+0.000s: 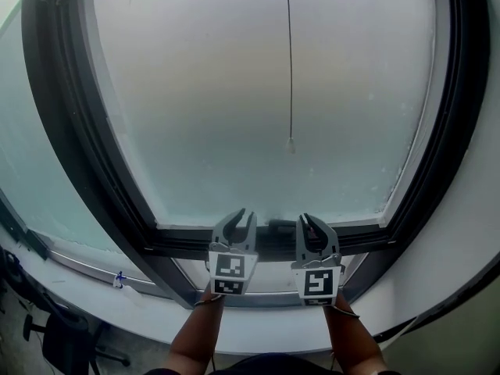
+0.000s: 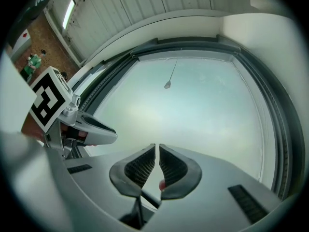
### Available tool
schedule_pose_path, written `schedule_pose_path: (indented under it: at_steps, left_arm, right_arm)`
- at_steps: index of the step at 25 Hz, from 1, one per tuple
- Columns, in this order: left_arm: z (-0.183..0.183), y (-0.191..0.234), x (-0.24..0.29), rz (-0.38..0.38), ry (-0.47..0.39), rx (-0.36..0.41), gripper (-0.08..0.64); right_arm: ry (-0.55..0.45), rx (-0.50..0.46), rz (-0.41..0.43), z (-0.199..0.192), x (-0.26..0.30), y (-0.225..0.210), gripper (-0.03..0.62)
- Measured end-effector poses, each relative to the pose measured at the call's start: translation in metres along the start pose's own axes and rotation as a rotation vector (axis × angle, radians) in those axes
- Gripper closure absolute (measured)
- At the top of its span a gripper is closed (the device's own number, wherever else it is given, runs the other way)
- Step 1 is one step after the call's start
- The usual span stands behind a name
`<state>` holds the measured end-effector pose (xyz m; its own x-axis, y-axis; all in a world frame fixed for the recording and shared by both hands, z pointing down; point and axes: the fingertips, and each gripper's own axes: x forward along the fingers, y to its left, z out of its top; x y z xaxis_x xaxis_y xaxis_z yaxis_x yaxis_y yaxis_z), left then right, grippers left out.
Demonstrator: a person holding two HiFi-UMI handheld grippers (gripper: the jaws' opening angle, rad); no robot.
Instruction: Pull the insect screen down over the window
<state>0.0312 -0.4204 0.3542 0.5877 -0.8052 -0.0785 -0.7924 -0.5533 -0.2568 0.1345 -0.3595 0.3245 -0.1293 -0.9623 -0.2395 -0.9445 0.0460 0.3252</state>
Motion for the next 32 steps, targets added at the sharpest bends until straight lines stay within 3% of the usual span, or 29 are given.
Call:
schedule_pose_path:
  at_steps: [6,13,18,22,25,32]
  left_arm:
    - [0.027,0.023,0.012,0.056,0.008,0.225,0.472]
    - [0.081,0.050,0.018,0.099,0.008,0.489,0.377]
    - [0.144,0.066,0.020,0.215,-0.020,0.747,0.364]
    - [0.195,0.081,0.023,0.309,-0.035,0.906,0.364]
    - [0.229,0.087,0.021,0.366,-0.050,0.986,0.361]
    - [0.301,0.096,0.023,0.448,-0.088,1.066,0.361]
  right_arm:
    - [-0.010,-0.300,0.057,0.013,0.024,-0.019,0.527]
    - [-0.012,-0.595,0.058,0.048,0.049,-0.050,0.450]
    - [-0.044,-0.760,-0.013,0.094,0.057,-0.079,0.435]
    - [-0.071,-0.886,-0.097,0.137,0.068,-0.100,0.435]
    - [-0.090,-0.938,-0.138,0.169,0.075,-0.112,0.425]
    - [-0.132,-1.062,-0.234,0.236,0.090,-0.131,0.414]
